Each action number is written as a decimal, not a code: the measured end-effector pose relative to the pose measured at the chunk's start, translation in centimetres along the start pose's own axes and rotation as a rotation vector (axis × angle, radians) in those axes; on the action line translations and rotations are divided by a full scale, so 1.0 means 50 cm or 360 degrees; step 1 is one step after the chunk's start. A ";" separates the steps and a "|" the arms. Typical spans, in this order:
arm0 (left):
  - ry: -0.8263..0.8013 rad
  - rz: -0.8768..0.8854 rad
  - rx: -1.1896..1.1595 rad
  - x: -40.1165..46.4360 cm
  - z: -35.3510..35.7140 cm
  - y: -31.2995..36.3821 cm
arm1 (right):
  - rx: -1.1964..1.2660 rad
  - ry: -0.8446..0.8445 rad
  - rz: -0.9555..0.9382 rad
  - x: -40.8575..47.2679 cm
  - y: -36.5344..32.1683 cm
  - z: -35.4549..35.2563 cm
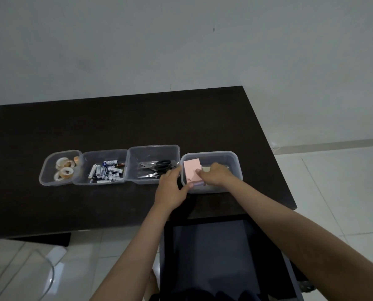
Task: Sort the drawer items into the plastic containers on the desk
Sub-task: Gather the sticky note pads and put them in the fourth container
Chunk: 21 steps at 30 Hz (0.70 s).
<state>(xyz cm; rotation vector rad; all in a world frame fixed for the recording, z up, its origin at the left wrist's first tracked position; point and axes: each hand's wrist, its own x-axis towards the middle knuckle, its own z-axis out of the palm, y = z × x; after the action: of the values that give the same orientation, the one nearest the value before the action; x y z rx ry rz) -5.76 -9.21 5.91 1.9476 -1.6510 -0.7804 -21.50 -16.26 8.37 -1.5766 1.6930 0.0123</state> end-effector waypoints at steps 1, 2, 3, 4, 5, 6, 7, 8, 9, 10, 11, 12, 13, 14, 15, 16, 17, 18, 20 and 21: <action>0.0002 -0.0001 0.0011 0.000 0.000 0.002 | -0.0012 0.0009 -0.0040 0.000 0.003 0.003; 0.0003 -0.0003 0.0024 -0.001 0.000 0.003 | -0.0002 0.0023 -0.0076 0.001 0.007 0.007; 0.0005 -0.0005 0.0035 -0.001 -0.001 0.004 | 0.0011 0.0033 -0.0102 0.002 0.011 0.010; 0.0007 -0.0004 0.0045 -0.002 -0.001 0.005 | 0.0020 0.0037 -0.0117 0.003 0.016 0.012; 0.0009 -0.0001 0.0051 -0.002 -0.001 0.006 | 0.0035 0.0042 -0.0129 0.001 0.018 0.011; 0.0009 -0.0002 0.0055 -0.002 -0.001 0.006 | 0.0058 0.0042 -0.0140 0.001 0.019 0.008; 0.0006 -0.0001 0.0058 -0.001 -0.001 0.007 | 0.0085 0.0039 -0.0147 0.000 0.020 0.004; 0.0000 -0.0001 0.0061 -0.001 -0.002 0.008 | 0.0117 0.0032 -0.0147 0.002 0.022 0.001; -0.0004 0.0000 0.0062 -0.001 -0.003 0.008 | 0.0153 0.0027 -0.0138 0.006 0.023 -0.001; -0.0008 -0.0002 0.0062 0.000 -0.003 0.008 | 0.0201 0.0024 -0.0120 0.009 0.023 -0.002; -0.0009 -0.0001 0.0063 0.000 -0.004 0.008 | 0.0250 0.0025 -0.0106 0.012 0.022 -0.003; -0.0010 -0.0001 0.0062 -0.001 -0.004 0.009 | 0.0275 0.0026 -0.0096 0.015 0.021 -0.003; -0.0010 0.0000 0.0061 -0.001 -0.005 0.010 | 0.0275 0.0018 -0.0101 0.016 0.020 -0.004; -0.0008 -0.0005 0.0055 -0.001 -0.005 0.012 | 0.0260 -0.0002 -0.0105 0.018 0.021 -0.005; -0.0006 -0.0012 0.0048 -0.001 -0.006 0.013 | 0.0242 -0.0032 -0.0109 0.019 0.023 -0.007; -0.0003 -0.0016 0.0043 -0.002 -0.006 0.014 | 0.0226 -0.0075 -0.0108 0.021 0.025 -0.008; -0.0002 -0.0015 0.0046 -0.002 -0.006 0.015 | 0.0225 -0.0118 -0.0110 0.021 0.027 -0.009; -0.0004 -0.0016 0.0054 -0.003 -0.006 0.014 | 0.0246 -0.0126 -0.0108 0.022 0.028 -0.008; -0.0018 -0.0017 0.0061 -0.003 -0.006 0.012 | 0.0393 0.0035 -0.0126 0.022 0.025 -0.003; -0.0025 -0.0016 0.0056 -0.003 -0.007 0.012 | 0.0541 0.0192 -0.0130 0.018 0.020 0.000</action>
<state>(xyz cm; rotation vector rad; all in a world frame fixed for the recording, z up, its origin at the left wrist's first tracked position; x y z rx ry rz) -5.97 -9.19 6.57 1.9799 -1.6762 -0.7772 -22.25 -16.80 7.39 -1.4094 1.6192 -0.3989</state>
